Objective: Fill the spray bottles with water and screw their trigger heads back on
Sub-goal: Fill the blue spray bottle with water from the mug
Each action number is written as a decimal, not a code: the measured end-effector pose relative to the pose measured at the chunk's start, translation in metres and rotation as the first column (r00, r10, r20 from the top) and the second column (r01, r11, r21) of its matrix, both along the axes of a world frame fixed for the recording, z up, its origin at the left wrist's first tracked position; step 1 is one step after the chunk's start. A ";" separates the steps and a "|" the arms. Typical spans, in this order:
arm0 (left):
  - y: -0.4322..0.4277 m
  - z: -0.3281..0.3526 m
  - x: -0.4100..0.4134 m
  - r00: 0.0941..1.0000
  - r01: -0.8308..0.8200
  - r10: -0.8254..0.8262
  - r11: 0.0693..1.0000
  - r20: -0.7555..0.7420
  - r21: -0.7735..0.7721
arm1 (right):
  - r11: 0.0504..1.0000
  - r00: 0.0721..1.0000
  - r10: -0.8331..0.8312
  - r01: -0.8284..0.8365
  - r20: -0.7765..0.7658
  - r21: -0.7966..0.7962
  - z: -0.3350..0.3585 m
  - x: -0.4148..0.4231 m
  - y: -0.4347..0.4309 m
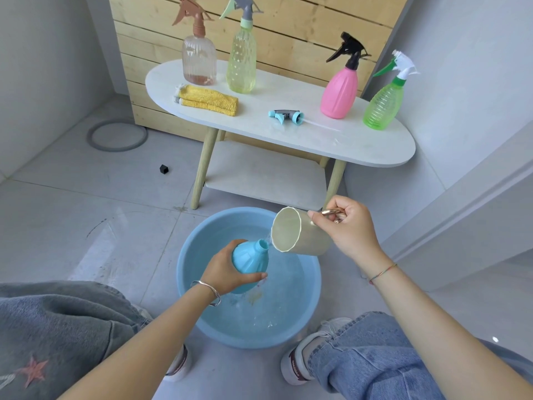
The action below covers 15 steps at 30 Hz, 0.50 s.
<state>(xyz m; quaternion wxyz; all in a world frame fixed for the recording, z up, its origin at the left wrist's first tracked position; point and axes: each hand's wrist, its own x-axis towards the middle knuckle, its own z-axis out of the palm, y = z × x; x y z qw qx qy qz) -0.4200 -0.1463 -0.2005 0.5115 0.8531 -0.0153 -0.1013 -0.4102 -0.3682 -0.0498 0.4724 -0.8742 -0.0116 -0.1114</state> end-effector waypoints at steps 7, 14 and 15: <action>-0.001 0.000 0.000 1.000 0.004 -0.004 1.000 -0.005 -0.003 | 0.998 0.999 0.011 -0.008 0.046 -0.065 0.005 0.000 0.004; -0.004 0.002 -0.001 1.000 -0.001 0.001 1.000 0.000 -0.011 | 0.991 0.996 0.046 -0.035 0.082 -0.130 0.007 -0.001 0.008; -0.004 0.002 -0.001 1.000 -0.005 0.005 1.000 0.000 -0.013 | 0.989 0.994 0.052 -0.039 0.092 -0.140 0.008 -0.002 0.009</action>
